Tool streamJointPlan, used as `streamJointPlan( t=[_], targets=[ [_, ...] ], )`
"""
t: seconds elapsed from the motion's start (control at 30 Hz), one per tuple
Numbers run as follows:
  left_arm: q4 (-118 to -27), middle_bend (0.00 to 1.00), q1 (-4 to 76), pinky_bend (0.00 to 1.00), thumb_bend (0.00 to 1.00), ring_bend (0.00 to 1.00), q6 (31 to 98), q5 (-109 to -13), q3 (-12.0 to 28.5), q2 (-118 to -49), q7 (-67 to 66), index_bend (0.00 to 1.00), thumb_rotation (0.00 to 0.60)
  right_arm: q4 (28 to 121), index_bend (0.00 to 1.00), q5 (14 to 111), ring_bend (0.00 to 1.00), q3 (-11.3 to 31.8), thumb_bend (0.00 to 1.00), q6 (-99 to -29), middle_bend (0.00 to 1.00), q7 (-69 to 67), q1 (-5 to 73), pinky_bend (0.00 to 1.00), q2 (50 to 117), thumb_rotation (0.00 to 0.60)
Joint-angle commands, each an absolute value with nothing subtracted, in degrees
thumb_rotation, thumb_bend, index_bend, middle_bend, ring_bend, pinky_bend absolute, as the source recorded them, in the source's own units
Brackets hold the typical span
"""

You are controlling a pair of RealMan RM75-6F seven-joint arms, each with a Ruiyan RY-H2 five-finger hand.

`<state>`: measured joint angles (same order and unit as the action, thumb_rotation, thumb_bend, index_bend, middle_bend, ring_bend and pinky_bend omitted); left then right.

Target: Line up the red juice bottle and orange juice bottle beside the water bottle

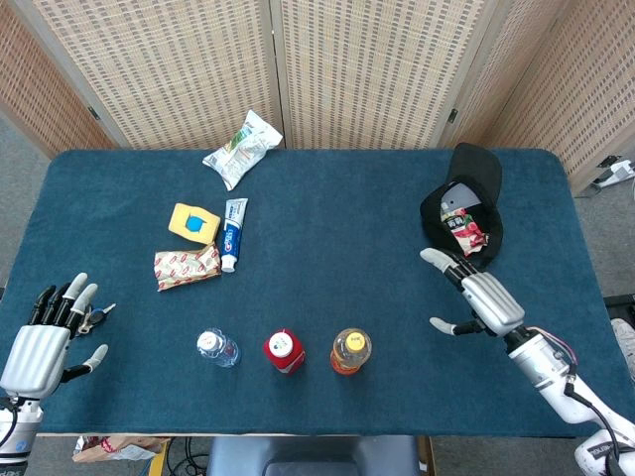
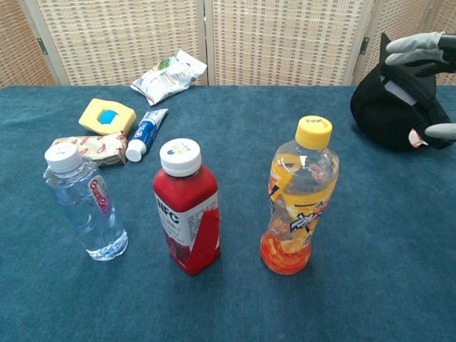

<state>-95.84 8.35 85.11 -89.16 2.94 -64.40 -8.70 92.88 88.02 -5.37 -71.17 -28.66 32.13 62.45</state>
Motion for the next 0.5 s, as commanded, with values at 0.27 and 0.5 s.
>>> streamJointPlan(
  t=[0.27, 0.5],
  targets=[
    [-95.0, 0.00, 8.3, 0.00, 0.22, 0.00, 84.7, -88.5, 2.7, -65.3, -8.7, 0.00, 0.600, 92.2, 0.00, 83.9, 0.00, -4.2, 0.27, -79.9, 0.13, -1.0, 22.2, 0.08, 64.2, 0.600],
    [-94.9, 0.00, 8.7, 0.00, 0.22, 0.00, 84.2, -89.2, 2.2, -66.5, -9.3, 0.00, 0.600, 94.0, 0.00, 84.0, 0.00, -4.8, 0.28, -84.4, 0.13, 2.9, 16.5, 0.08, 65.3, 0.600]
  ],
)
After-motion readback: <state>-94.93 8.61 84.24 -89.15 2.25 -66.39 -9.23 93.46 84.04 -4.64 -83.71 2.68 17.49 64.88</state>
